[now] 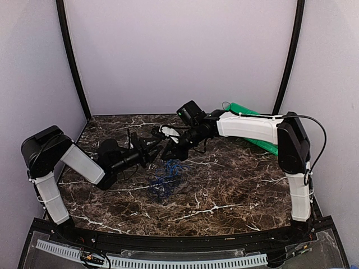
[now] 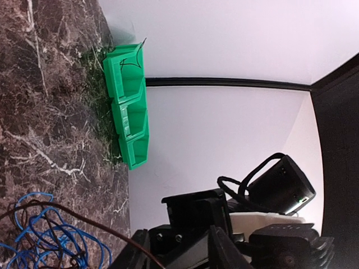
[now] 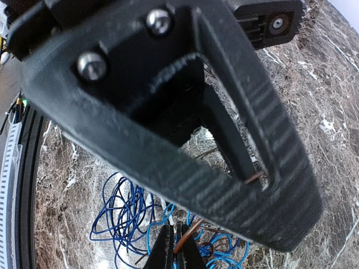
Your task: Untangle the cables
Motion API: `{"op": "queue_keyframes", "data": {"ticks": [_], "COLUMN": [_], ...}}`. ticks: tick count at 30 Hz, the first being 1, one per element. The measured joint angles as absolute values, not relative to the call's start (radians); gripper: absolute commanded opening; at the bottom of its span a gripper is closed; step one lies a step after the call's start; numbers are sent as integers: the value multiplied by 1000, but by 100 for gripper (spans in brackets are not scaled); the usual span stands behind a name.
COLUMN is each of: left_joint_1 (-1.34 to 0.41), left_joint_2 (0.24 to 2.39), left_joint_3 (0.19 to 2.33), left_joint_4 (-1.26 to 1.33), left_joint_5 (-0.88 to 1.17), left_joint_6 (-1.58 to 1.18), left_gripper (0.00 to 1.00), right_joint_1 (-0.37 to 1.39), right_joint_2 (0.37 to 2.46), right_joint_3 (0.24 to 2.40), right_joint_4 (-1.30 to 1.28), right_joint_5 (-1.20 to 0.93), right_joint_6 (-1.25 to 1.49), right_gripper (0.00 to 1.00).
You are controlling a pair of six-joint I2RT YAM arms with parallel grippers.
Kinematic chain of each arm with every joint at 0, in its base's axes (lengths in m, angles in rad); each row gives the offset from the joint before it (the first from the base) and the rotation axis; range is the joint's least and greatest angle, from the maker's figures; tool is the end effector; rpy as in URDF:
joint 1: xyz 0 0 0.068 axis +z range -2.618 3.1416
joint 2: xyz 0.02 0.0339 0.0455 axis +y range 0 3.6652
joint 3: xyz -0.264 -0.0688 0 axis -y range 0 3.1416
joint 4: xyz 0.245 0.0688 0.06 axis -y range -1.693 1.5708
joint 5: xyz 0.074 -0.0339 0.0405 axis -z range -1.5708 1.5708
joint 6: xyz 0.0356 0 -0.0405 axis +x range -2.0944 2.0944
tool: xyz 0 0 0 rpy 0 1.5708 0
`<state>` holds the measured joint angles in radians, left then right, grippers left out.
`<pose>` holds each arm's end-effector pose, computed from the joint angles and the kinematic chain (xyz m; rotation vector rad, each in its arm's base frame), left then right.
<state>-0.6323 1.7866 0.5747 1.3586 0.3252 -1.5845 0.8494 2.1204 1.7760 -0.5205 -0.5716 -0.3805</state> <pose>0.2557 -0.2015 0.1788 -0.5110 1.7234 -1.9604 0.3000 0.3703 0.2333 -1.6216 1.8385 0.9051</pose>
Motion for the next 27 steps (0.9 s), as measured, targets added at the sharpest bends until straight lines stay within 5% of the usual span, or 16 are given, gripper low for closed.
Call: {"op": "queue_keyframes", "data": {"ticks": [3,5,10,18,27], "left_joint_1": [-632,-632,-623,-612,-611], "left_joint_2": [1841,1872,1887,1698,1207], "left_joint_3": [582,582,567,512,694], "left_joint_4": [1417,1452,1534,1415,815], "left_joint_5": [326,324,309,287,194], "left_joint_6": [-1621,-1647,-1707,-1663,-1273], "left_gripper": [6,0,0,0,0], "right_joint_1": [850,851,841,817,810], "right_joint_2": [2120,2120,2098,2155,2231], "right_joint_3": [1773,1760,1622,1564,1561], "right_joint_4": [-518,-507,-368,-213,-198], "right_joint_5": [-572,-573,-553,-592,-598], "right_joint_6": [-380,-379,-287,-127,-76], "right_gripper": [5,7,22,24,24]}}
